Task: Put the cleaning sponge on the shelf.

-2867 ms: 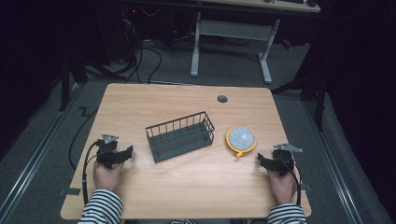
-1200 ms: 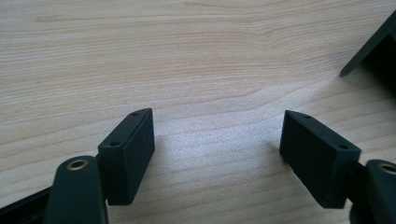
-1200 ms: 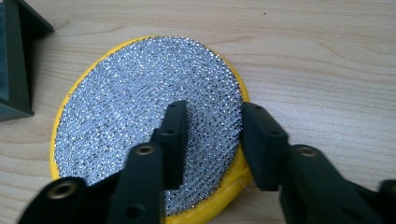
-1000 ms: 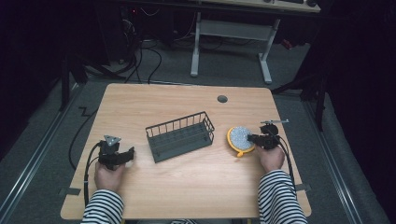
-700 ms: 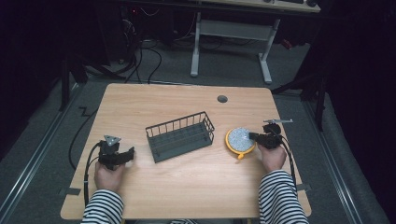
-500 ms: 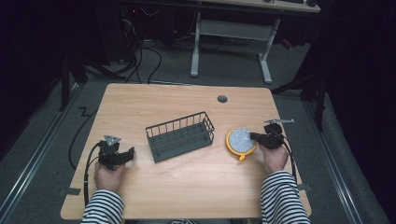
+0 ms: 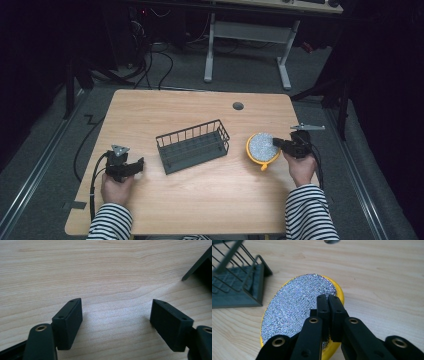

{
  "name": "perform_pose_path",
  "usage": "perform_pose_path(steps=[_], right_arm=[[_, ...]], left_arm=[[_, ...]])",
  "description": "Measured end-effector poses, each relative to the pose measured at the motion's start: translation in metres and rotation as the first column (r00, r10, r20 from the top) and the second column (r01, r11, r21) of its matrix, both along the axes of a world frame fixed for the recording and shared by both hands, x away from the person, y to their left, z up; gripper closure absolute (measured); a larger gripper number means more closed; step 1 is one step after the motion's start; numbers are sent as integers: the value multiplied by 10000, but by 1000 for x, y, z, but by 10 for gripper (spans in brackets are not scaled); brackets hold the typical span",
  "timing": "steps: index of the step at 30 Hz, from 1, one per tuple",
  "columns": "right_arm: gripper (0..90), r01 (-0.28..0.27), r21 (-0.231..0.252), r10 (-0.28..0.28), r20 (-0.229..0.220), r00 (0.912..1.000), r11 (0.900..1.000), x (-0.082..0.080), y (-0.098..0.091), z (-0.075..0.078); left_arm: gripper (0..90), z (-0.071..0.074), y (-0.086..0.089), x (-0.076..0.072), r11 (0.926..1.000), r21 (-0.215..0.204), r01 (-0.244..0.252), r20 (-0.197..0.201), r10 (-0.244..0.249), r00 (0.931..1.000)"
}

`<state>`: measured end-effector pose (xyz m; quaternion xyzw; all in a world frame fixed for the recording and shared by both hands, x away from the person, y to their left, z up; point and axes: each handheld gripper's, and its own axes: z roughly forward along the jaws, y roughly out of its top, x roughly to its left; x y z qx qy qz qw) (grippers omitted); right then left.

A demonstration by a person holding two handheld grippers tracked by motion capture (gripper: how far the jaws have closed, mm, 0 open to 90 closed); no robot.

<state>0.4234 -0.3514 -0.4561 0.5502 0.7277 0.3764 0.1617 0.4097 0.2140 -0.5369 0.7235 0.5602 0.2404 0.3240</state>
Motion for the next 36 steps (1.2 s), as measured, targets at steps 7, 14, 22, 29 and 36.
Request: perform_pose_path(steps=[7,14,22,29,36], right_arm=[[886,-608,297,595,423,9973,9977,-3,5,32],[886,-1046,464,999,933,9906,9934,0,15,62],[885,-1546,437,1483,1230,9813,9870,17,44,85],[884,-2064,457,1982,1414,9699,9774,34,79,98],[885,-2302,353,2233,1386,9649,9725,50,109,100]], left_arm=[[265,0,0,0,10000,11,-5,4,5,10000],[266,0,0,0,10000,-14,-13,19,13,10000],[265,0,1,0,10000,-79,-12,20,12,10000],[265,0,1,0,10000,-61,5,9,-5,10000],[265,0,1,0,10000,-96,3,20,-3,10000]])
